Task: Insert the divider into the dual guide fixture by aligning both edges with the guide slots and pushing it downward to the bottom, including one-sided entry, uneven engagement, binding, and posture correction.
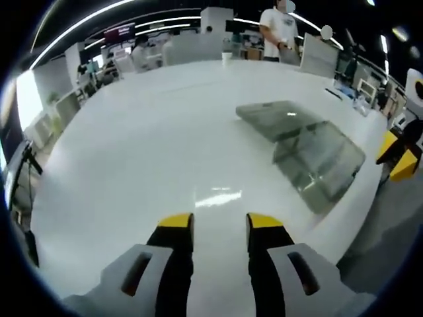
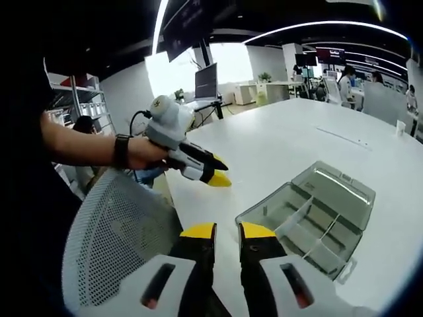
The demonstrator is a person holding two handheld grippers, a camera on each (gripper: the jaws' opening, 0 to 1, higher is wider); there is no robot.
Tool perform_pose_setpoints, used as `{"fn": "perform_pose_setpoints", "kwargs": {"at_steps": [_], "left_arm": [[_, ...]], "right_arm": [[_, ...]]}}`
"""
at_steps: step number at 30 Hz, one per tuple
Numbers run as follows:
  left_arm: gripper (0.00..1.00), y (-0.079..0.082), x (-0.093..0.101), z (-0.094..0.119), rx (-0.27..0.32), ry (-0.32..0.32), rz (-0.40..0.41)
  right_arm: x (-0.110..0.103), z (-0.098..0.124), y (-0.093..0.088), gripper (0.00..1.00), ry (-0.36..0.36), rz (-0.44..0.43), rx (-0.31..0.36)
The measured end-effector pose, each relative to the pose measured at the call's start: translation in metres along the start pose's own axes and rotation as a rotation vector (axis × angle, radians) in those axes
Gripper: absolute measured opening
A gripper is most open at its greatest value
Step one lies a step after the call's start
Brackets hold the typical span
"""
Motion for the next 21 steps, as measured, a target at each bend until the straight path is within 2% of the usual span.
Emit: {"fn": "perform_pose_setpoints", "kwargs": {"at_steps": [11, 16, 21], "left_arm": [[0.29, 0.02, 0.017, 0.012, 0.063, -0.024, -0.018], [0.29, 0.033, 0.027, 0.022, 0.104, -0.036, -0.051], [0.29, 0.039, 0.039, 0.029, 0.133, -0.055, -0.084]], "right_arm": [[0.003, 0.004, 0.01, 0.08, 0.017, 0.011, 0.025], [0.002, 0.004, 0.021, 0.08, 0.035, -0.004, 0.071], [0.007, 0.004, 0.028, 0.09, 0.017, -0.01, 0.102]]}}
Point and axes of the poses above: the point that each gripper's makers call its tool centre point, and the gripper's own axes: z roughly backward along the fingers, x roughly to its right, y roughly out of its top, the point moved 4 cm from there along z, roughly backward along the fingers, and after that the axes turned 11 degrees about x, right-handed, at the moved point
